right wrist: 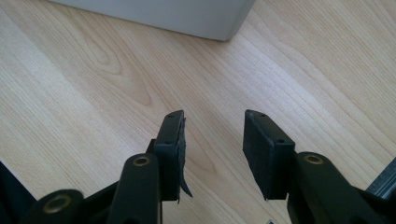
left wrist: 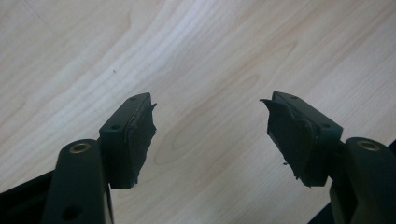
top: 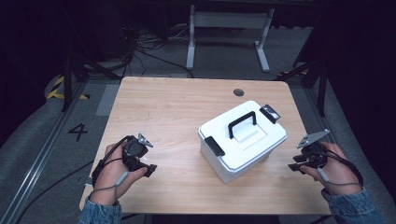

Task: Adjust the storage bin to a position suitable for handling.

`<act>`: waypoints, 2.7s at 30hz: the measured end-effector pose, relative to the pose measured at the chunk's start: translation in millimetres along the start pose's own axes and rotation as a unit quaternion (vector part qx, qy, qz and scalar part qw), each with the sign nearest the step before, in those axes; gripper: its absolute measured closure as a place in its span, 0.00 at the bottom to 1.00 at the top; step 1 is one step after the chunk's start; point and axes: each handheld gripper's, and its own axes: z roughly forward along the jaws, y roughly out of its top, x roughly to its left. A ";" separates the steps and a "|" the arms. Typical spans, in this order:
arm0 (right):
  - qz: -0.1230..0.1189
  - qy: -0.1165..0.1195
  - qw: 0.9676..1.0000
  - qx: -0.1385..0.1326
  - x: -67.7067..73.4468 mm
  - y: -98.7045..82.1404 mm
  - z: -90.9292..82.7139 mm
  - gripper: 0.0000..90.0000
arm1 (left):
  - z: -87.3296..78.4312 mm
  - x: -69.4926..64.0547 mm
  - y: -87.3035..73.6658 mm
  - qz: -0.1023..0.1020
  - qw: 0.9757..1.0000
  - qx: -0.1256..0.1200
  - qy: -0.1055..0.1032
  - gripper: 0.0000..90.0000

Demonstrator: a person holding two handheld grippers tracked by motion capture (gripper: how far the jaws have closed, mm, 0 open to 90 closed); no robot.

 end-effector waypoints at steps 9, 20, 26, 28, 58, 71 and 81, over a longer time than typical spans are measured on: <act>0.005 -0.002 1.000 -0.006 5.5 -4.3 -2.7 0.66 | -18.6 -6.9 31.8 -0.008 1.000 -0.024 -0.005 0.38; 0.013 -0.006 1.000 -0.007 7.1 -11.5 -1.6 0.65 | -38.8 -20.1 73.7 0.011 0.996 -0.077 -0.036 0.41; 0.020 -0.006 1.000 -0.006 6.8 -16.4 0.3 0.64 | -46.6 -28.7 98.7 0.018 0.993 -0.104 -0.055 0.42; 0.020 -0.007 1.000 -0.005 6.2 -18.2 0.8 0.64 | -48.4 -31.8 105.7 0.017 0.992 -0.111 -0.059 0.42; 0.022 0.002 1.000 -0.017 0.7 -30.1 2.0 0.63 | -5.5 -77.7 208.2 0.047 0.982 -0.145 -0.114 0.43; 0.021 0.003 1.000 -0.019 3.7 -29.8 1.3 0.63 | 30.4 -91.1 223.9 0.053 0.983 -0.109 -0.135 0.47; 0.023 0.003 1.000 -0.014 1.1 -32.4 5.6 0.62 | 46.3 -95.7 226.1 0.061 0.982 -0.089 -0.154 0.66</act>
